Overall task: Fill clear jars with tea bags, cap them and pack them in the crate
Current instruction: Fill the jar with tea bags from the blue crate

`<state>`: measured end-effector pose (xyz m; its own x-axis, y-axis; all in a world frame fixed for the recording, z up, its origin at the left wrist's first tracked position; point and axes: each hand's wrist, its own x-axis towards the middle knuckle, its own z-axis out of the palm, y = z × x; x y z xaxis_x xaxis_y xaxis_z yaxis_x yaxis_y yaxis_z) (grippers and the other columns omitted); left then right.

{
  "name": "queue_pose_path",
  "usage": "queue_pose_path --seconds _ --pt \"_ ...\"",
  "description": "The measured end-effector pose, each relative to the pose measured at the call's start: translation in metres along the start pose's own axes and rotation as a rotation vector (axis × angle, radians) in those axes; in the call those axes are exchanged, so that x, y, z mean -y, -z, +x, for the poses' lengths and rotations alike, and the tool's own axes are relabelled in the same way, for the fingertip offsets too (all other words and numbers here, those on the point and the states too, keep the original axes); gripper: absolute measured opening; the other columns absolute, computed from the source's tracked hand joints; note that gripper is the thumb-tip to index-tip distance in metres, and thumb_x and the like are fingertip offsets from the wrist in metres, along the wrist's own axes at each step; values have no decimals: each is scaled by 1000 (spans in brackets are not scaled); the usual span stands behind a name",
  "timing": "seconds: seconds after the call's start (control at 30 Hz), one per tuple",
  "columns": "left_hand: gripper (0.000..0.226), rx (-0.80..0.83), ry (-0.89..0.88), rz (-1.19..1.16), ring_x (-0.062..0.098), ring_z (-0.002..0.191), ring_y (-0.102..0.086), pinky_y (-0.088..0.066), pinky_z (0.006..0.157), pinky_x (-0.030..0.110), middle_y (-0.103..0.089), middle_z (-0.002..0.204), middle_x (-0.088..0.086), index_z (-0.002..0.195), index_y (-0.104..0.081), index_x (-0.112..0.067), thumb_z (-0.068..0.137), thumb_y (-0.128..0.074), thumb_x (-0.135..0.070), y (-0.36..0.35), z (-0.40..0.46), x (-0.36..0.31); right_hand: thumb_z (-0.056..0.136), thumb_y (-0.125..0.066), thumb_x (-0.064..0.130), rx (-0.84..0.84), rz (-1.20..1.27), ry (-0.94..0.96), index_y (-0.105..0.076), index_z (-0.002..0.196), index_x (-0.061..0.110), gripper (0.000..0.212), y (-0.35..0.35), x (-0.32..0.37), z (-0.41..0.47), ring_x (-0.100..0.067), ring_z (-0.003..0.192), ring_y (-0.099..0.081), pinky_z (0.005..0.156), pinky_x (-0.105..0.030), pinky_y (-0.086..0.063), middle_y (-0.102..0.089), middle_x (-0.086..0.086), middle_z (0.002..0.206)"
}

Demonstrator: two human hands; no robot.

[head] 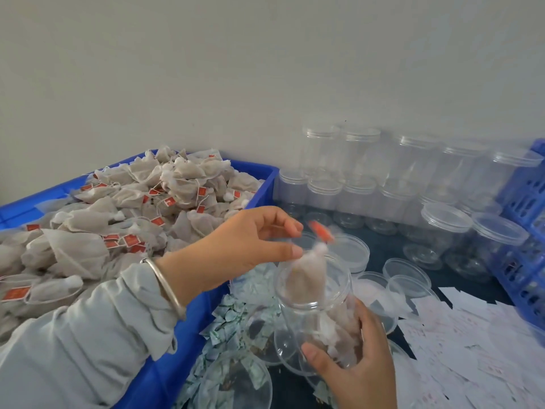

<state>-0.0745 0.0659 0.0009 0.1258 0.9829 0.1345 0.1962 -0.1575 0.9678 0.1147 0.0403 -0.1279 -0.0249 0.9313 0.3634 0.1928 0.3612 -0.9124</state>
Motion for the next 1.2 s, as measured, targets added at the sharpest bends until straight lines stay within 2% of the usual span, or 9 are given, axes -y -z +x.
queue_pose_path --seconds 0.1,0.3,0.4,0.53,0.67,0.77,0.87,1.1,1.2 --pt "18 -165 14 2 2 92 -67 -53 84 17 -72 95 -13 79 -62 -18 76 -72 -3 8 4 2 37 -92 45 13 -16 -8 -40 112 53 92 0 -1 0 27 102 -40 67 -7 -41 -47 30 114" --pt "10 -454 85 105 13 82 -61 -56 82 27 -66 86 -2 82 -65 -15 86 -65 -6 47 17 12 30 -72 67 -44 -10 -38 -42 111 65 87 2 0 0 20 104 -46 72 -12 -38 -44 48 112" --pt "16 -595 135 200 17 87 -59 -53 85 32 -63 86 -1 78 -62 -18 87 -62 -5 76 19 24 31 -79 58 -160 108 -31 -49 117 55 91 4 -1 -1 5 102 -59 71 -28 -56 -58 28 116" --pt "16 -685 236 442 16 79 -58 -52 77 34 -63 85 -4 78 -62 -23 88 -59 -11 104 19 47 27 -83 52 -53 106 -170 -48 126 35 107 3 -2 0 -8 109 -50 88 -27 -47 -53 14 127" --pt "23 -465 333 865 16 92 -59 -43 76 25 -64 110 0 105 -64 -18 87 -55 -9 102 19 78 24 -80 38 -54 187 -151 -50 109 38 90 1 1 2 -12 103 -56 63 -9 -52 -53 20 113" --pt "34 -141 387 1021 20 111 -57 -41 90 25 -58 128 3 125 -55 -20 91 -56 -18 86 18 92 29 -85 22 -51 219 -109 -53 104 39 83 1 1 2 3 98 -56 57 -2 -46 -56 15 112" --pt "29 33 461 1098 22 112 -58 -42 99 35 -62 125 5 120 -59 -16 98 -43 -24 80 20 90 29 -84 29 -47 186 -113 -51 103 43 82 1 1 3 21 89 -51 56 0 -43 -54 20 111" --pt "23 119 550 1327 17 97 -63 -44 76 22 -68 106 1 106 -68 -14 91 -51 -12 89 13 81 28 -81 35 -35 151 -100 -49 109 42 88 0 0 4 31 88 -45 60 5 -39 -53 21 111" --pt "21 45 548 1306 19 95 -63 -47 79 25 -70 102 4 100 -70 -12 90 -52 -10 88 15 84 28 -83 30 -33 171 -73 -51 111 35 89 -1 -1 4 30 88 -47 60 5 -38 -54 18 110"
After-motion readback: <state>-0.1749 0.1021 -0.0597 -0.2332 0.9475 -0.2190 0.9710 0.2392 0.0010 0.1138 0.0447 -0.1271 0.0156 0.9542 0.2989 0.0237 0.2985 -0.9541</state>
